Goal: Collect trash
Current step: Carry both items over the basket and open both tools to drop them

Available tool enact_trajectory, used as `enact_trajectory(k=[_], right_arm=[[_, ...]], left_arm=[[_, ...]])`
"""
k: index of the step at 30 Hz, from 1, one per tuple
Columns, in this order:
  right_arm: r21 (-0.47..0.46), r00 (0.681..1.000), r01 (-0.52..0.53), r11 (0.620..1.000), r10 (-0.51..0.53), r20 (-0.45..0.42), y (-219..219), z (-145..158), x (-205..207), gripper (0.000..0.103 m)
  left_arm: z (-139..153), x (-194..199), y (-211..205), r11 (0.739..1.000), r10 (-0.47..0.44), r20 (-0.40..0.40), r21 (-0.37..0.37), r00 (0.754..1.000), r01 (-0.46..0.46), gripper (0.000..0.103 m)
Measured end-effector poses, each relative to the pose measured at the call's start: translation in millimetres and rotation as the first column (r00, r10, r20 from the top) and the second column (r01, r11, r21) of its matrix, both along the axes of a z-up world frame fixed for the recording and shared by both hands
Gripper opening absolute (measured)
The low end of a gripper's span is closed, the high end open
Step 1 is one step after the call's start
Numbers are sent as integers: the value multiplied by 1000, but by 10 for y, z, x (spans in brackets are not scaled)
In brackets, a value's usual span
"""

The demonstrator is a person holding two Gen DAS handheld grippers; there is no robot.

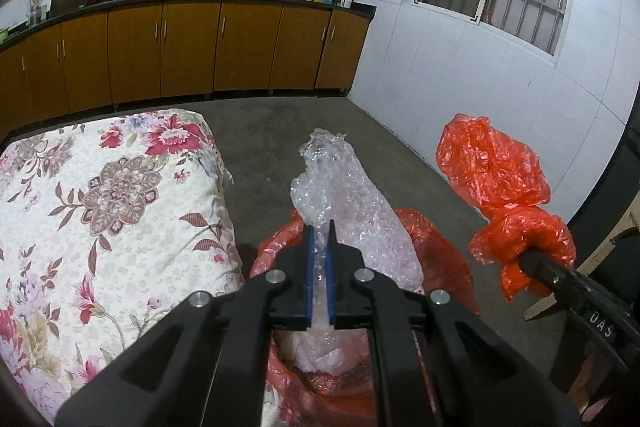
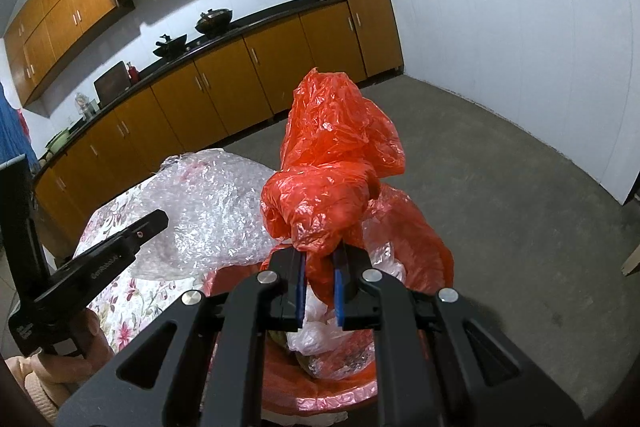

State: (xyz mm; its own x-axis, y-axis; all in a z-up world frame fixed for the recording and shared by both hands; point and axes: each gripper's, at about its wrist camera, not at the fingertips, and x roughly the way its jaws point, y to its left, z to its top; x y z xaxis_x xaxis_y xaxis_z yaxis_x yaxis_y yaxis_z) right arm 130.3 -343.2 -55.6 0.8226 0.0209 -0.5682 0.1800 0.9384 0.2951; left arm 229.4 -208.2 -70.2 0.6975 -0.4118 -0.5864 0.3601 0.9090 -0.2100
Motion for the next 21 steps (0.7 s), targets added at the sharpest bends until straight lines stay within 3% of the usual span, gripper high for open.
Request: enact_trajectory(k=[11, 13, 17, 21], right_arm=[[38, 999, -24, 999, 25, -22, -10, -90, 102, 13], [55, 1000, -20, 998, 21, -23, -39, -101, 103, 19], [70, 1000, -10, 997, 12, -20, -90, -124, 65, 43], [69, 1000, 1, 998, -1, -12, -130, -107, 3, 45]], left_arm=[[-115, 27, -41, 999, -47, -43, -13, 998, 46, 7], [-157, 41, -58, 998, -58, -62, -14, 996, 57, 8], [-227, 52, -46, 998, -59, -89, -17, 994, 57, 19], [-244, 53, 8, 999, -44, -101, -21, 994, 42, 24]])
